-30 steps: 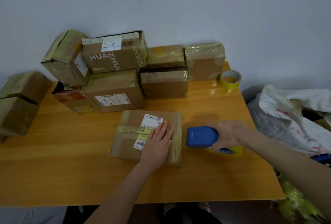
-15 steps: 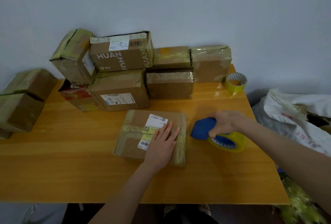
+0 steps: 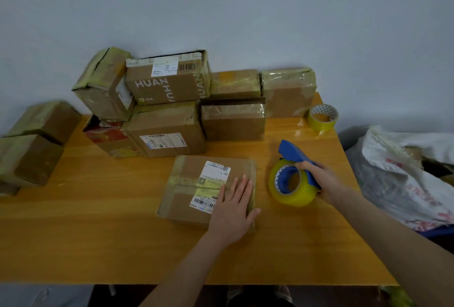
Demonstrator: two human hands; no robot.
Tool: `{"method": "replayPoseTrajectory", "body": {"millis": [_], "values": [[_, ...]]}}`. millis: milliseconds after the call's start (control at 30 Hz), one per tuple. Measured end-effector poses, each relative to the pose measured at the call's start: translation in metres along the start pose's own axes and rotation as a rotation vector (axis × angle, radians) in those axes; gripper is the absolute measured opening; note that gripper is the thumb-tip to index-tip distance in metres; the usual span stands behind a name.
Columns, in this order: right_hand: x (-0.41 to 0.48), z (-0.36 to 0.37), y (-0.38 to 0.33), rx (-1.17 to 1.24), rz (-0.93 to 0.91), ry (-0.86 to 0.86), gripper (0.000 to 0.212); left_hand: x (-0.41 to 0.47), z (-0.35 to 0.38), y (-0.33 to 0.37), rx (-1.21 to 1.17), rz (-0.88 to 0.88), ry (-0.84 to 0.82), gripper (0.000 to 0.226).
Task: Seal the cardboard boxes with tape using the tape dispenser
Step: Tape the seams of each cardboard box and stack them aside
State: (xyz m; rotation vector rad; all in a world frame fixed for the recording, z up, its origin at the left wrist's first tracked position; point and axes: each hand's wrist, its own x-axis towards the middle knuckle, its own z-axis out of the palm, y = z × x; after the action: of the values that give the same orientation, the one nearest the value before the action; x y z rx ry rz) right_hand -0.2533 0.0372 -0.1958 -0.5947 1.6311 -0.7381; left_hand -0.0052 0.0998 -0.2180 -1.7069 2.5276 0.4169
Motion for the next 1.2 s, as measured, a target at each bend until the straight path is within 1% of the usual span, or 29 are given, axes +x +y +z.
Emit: {"method": "replayPoseTrajectory", "body": {"millis": [100,167,233,267,300,367,400,433,467,500,533,567,633,667,733,767,800,833,867,933,1000,1067,1200], "values": [[0.002,-0.001,0.001,0.062,0.041,-0.023,0.051,0.003,0.003,-0.004,-0.004,0.01,-0.023,0.083],[0.002,0.001,0.0,0.043,0.045,-0.018,0.05,0.002,0.001,-0.005,-0.009,0.051,-0.027,0.08],[0.001,0.002,-0.003,-0.047,0.029,0.014,0.054,-0.001,-0.006,-0.011,-0.054,0.078,-0.026,0.065],[0.001,0.002,-0.005,-0.106,0.01,0.033,0.057,-0.003,-0.011,-0.017,-0.086,0.047,-0.009,0.058],[0.001,0.0,-0.008,-0.159,-0.015,0.049,0.06,-0.004,-0.014,-0.026,-0.1,-0.016,0.028,0.056],[0.004,-0.004,-0.012,-0.215,-0.049,0.072,0.064,-0.006,-0.022,-0.048,-0.049,-0.205,0.104,0.066],[0.003,-0.005,-0.013,-0.224,-0.054,0.073,0.063,-0.007,-0.022,-0.061,-0.007,-0.319,0.093,0.071],[0.002,-0.004,-0.013,-0.23,-0.056,0.071,0.062,-0.01,-0.023,-0.072,0.027,-0.423,0.04,0.076],[0.002,-0.003,-0.012,-0.236,-0.052,0.072,0.062,-0.012,-0.024,-0.081,0.047,-0.49,-0.024,0.082],[0.001,-0.002,-0.012,-0.242,-0.042,0.068,0.061,-0.014,-0.025,-0.086,0.057,-0.519,-0.073,0.086],[-0.002,-0.001,-0.012,-0.244,-0.023,0.062,0.06,-0.015,-0.027,-0.087,0.044,-0.528,-0.095,0.085],[-0.004,0.0,-0.012,-0.234,-0.008,0.056,0.059,-0.013,-0.029,-0.083,0.017,-0.522,-0.093,0.076],[-0.006,0.0,-0.012,-0.196,0.02,0.046,0.058,-0.007,-0.033,-0.062,-0.018,-0.442,-0.058,0.064],[-0.006,0.001,-0.012,-0.186,0.023,0.039,0.056,-0.004,-0.034,-0.045,-0.03,-0.385,-0.045,0.065],[-0.009,0.002,-0.012,-0.132,0.03,0.028,0.053,0.0,-0.031,-0.01,-0.06,-0.304,-0.069,0.082],[-0.01,0.002,-0.013,-0.1,0.041,0.021,0.056,0.002,-0.029,0.005,-0.077,-0.292,-0.098,0.091],[-0.01,0.001,-0.012,-0.075,0.059,0.018,0.062,0.004,-0.026,0.013,-0.071,-0.286,-0.128,0.094],[-0.01,0.001,-0.011,-0.062,0.082,0.012,0.066,0.005,-0.023,0.017,-0.04,-0.28,-0.149,0.093],[-0.012,0.001,-0.01,-0.051,0.104,0.003,0.065,0.005,-0.023,0.017,-0.009,-0.27,-0.159,0.091],[-0.014,0.0,-0.009,-0.02,0.141,-0.037,0.049,0.0,-0.024,0.012,0.013,-0.212,-0.166,0.089],[-0.015,0.0,-0.009,-0.009,0.154,-0.076,0.042,-0.007,-0.025,0.003,0.032,-0.097,-0.202,0.087],[-0.016,-0.001,-0.014,-0.059,0.125,-0.084,0.042,-0.014,-0.027,-0.01,0.051,0.011,-0.253,0.087],[-0.018,-0.009,-0.03,-0.288,-0.008,-0.059,0.048,-0.021,-0.03,-0.024,0.087,0.205,-0.322,0.087]]}}
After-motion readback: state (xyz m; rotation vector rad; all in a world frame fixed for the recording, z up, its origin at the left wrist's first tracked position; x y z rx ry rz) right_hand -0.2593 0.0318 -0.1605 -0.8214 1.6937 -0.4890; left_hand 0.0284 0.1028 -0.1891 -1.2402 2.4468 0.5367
